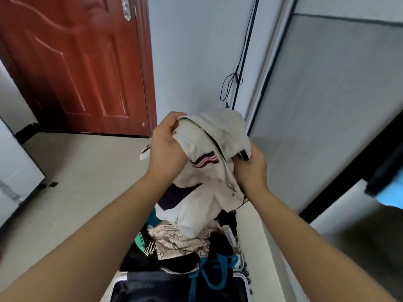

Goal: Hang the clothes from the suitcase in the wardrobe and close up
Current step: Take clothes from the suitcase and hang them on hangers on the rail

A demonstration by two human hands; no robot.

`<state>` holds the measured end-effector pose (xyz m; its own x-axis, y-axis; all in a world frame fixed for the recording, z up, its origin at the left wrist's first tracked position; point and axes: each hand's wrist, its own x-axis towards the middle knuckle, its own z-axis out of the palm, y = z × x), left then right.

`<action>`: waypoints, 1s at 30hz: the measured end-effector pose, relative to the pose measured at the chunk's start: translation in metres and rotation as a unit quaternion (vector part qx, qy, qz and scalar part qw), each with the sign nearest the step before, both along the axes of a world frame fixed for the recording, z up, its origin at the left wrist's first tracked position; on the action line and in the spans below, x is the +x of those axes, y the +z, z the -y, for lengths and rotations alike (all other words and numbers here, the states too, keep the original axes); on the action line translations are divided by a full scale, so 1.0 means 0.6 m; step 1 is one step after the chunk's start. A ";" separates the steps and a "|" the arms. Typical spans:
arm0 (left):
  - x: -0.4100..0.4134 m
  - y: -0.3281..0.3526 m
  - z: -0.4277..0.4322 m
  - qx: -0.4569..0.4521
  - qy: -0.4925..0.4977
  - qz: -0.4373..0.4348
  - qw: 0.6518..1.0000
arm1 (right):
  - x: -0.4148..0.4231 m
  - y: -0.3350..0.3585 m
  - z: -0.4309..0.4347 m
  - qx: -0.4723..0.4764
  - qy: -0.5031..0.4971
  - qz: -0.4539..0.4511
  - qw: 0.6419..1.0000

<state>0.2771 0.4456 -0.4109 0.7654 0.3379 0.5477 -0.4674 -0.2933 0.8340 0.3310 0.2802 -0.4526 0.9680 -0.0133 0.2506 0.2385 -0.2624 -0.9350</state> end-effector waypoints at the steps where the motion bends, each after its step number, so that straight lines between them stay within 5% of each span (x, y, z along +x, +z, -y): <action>1: -0.003 0.056 -0.002 0.011 0.007 -0.007 1.000 | -0.006 0.059 0.003 -0.007 0.007 -0.001 1.000; 8: -0.058 0.459 -0.044 0.024 -0.056 -0.121 0.991 | -0.062 0.514 0.047 -0.136 0.028 0.011 0.990; 14: -0.130 0.625 -0.069 0.122 -0.125 -0.190 0.966 | -0.138 0.767 0.096 -0.185 -0.010 0.008 0.983; 19: -0.190 0.647 -0.066 0.171 -0.235 -0.275 0.917 | -0.178 0.828 0.109 -0.149 -0.056 0.000 0.987; 25: -0.255 0.638 -0.066 0.314 -0.366 -0.440 0.758 | -0.229 0.865 0.111 -0.283 -0.072 0.047 0.955; 27: -0.264 0.633 -0.051 0.275 -0.391 -0.452 0.754 | -0.251 0.883 0.106 -0.377 -0.086 0.073 0.919; 30: -0.267 0.641 -0.003 0.095 -0.418 -0.396 0.812 | -0.267 0.897 0.106 -0.420 -0.070 0.067 0.903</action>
